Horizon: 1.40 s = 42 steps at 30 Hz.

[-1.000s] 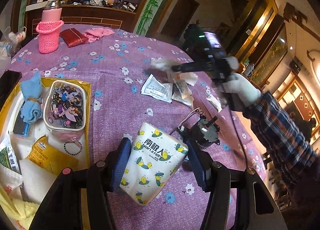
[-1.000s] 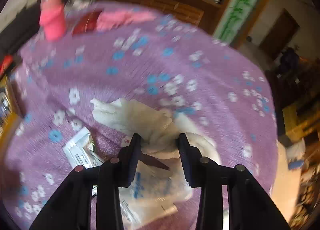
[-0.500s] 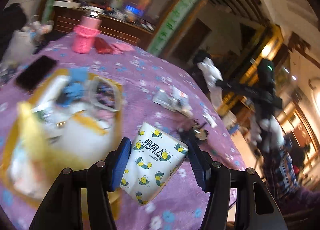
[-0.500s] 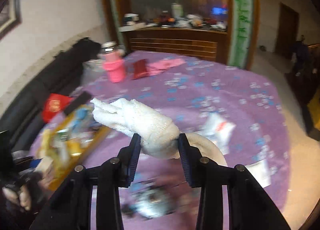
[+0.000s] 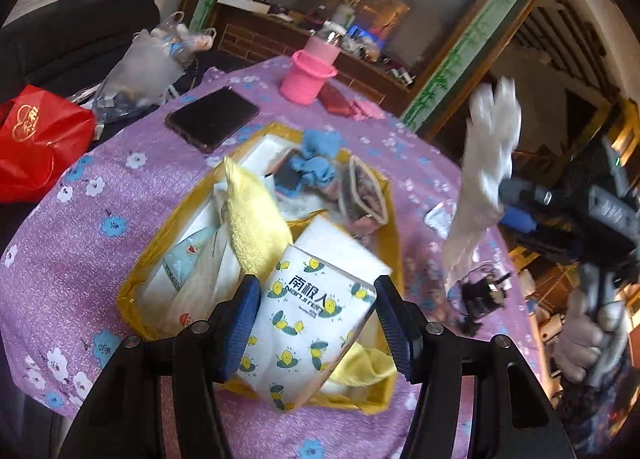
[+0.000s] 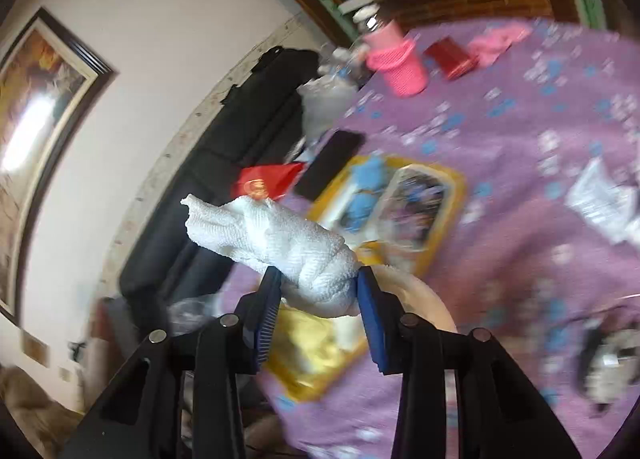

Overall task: Organize soft objects
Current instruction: 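Carry tissue pack and white cloth to the yellow tray and release both, then move both open grippers back toward the remaining packets by the motor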

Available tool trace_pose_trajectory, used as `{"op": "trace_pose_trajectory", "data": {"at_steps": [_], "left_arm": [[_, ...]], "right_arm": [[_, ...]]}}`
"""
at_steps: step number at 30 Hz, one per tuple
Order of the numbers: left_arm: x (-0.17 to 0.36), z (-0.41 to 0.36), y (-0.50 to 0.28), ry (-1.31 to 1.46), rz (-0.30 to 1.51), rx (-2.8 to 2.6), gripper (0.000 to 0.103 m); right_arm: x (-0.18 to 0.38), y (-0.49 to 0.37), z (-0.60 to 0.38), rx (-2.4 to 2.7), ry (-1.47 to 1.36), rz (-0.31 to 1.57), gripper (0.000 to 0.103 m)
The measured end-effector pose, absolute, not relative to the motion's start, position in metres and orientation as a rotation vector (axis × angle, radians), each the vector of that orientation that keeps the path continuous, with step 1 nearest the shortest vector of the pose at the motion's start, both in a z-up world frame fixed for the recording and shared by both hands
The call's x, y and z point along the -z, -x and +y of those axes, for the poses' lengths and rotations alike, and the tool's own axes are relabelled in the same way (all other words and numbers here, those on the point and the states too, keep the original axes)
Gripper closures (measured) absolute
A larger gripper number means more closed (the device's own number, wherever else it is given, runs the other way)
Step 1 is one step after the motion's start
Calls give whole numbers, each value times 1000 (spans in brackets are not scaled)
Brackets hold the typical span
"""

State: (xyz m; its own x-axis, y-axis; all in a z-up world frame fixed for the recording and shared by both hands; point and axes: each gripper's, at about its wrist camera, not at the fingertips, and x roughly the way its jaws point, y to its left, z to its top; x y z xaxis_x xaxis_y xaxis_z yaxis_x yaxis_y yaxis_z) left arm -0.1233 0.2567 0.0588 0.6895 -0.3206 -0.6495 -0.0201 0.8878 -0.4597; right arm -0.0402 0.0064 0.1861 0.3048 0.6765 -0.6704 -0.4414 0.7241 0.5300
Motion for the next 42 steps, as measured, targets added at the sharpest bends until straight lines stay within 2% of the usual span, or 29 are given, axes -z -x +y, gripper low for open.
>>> {"op": "trace_pose_trajectory", "data": {"at_steps": [2,6,12,14,16,22,24,27,34,42], "left_arm": [[-53,256,120,449,805,138,36],[-52,257,122,436,793,122,33],[-62,269,136,453,748,110,23],[-67,272,143,447,729,97,11],[-71,272,147,436,708,78,5],[-84,259,153,331,653,-23,4],[-86,253,154,282,639,-66,4],[-90,237,153,198,625,-123,4],[-92,196,152,73,646,-101,4],[-93,144,147,-23,687,-50,4]], "right_arm": [[-178,35,29,-784,-320,1055,65],[-159,21,67,-786,-368,1133,65],[-132,0,103,-625,-192,1136,62],[-122,-7,110,-589,-152,1127,59],[-112,-11,119,-572,-104,1123,51],[-120,-6,115,-542,-72,1045,43],[-132,5,107,-554,-79,1001,31],[-153,30,88,-551,-80,906,25],[-173,89,32,-467,-53,729,22],[-169,113,-22,-399,-83,706,21]]}}
